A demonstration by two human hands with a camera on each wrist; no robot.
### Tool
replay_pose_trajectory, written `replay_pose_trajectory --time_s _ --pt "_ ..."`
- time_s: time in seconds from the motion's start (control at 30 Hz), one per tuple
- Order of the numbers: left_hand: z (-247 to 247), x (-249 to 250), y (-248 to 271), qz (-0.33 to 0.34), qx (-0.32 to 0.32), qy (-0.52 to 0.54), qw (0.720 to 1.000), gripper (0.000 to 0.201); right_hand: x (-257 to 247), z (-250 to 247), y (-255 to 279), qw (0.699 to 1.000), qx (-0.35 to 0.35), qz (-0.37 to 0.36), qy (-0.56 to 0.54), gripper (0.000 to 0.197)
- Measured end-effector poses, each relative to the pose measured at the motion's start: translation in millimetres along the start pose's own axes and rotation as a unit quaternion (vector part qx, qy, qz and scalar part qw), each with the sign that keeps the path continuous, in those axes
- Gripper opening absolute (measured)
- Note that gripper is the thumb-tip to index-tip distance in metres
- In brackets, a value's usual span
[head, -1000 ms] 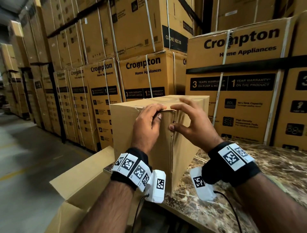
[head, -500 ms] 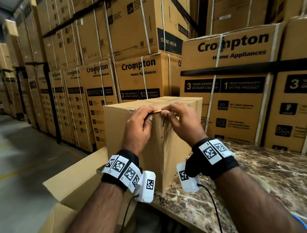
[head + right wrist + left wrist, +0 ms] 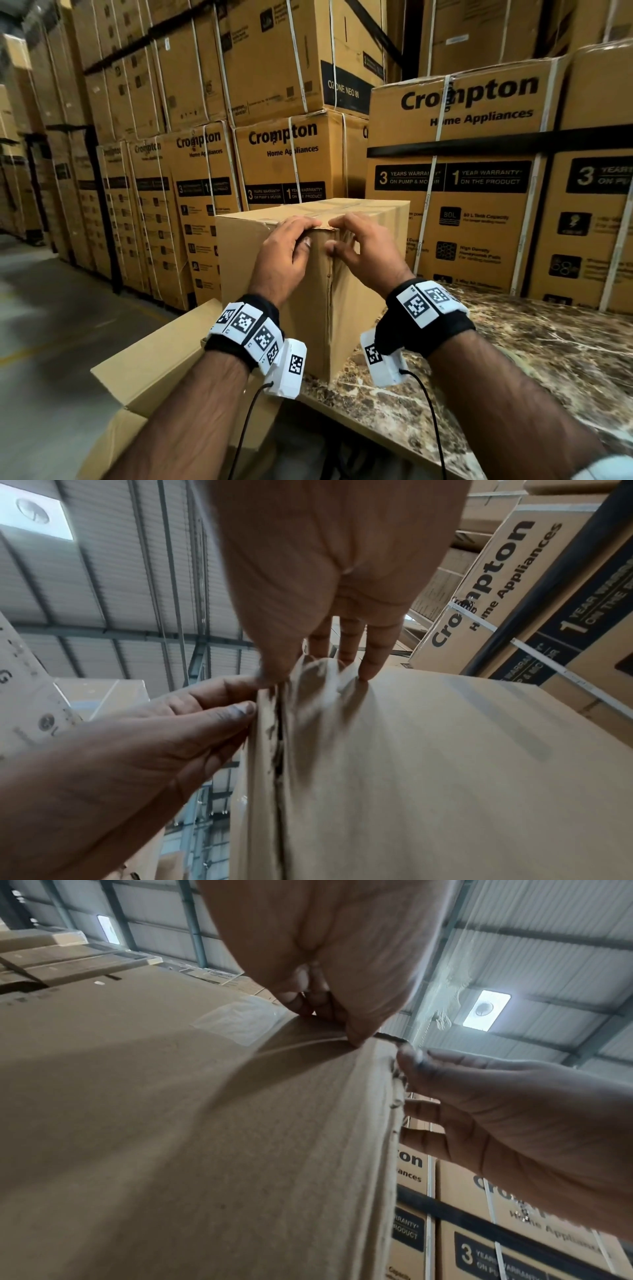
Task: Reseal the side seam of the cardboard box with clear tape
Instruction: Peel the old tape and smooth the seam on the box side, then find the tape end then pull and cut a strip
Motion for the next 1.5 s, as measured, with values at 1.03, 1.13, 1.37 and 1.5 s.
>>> replay_pose_trajectory --time_s 1.03,1.13,1.37,1.5 --pt "192.5 84.0 127.8 -0.076 -0.312 -0.095 0.942 0.011 101.0 -49.6 218.5 0.815 -0.47 0.211 0.265 0.038" --pt "185.6 76.2 130.6 -0.117 -0.313 -0.088 0.938 0.014 92.9 -49.6 212.2 0.82 -0.472 0.201 0.255 0.032" --pt "156.0 48.4 115.5 -0.227 -0.313 0.039 0.921 0.044 57.6 -66.1 162.0 0.902 -0.343 0.166 0.201 0.025" --pt "129.6 49.9 95.5 -0.223 -0.252 0.097 0.937 0.045 43.0 -69.5 137.9 0.942 -0.25 0.16 0.159 0.027"
Point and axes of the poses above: each hand's wrist, its own y-axis away from the middle knuckle, its own z-axis out of the palm, x = y × z, the point moved 10 cm from there along -y, towards the middle knuckle, and after that the axes turned 7 degrees about -z, right-handed, at the moved point
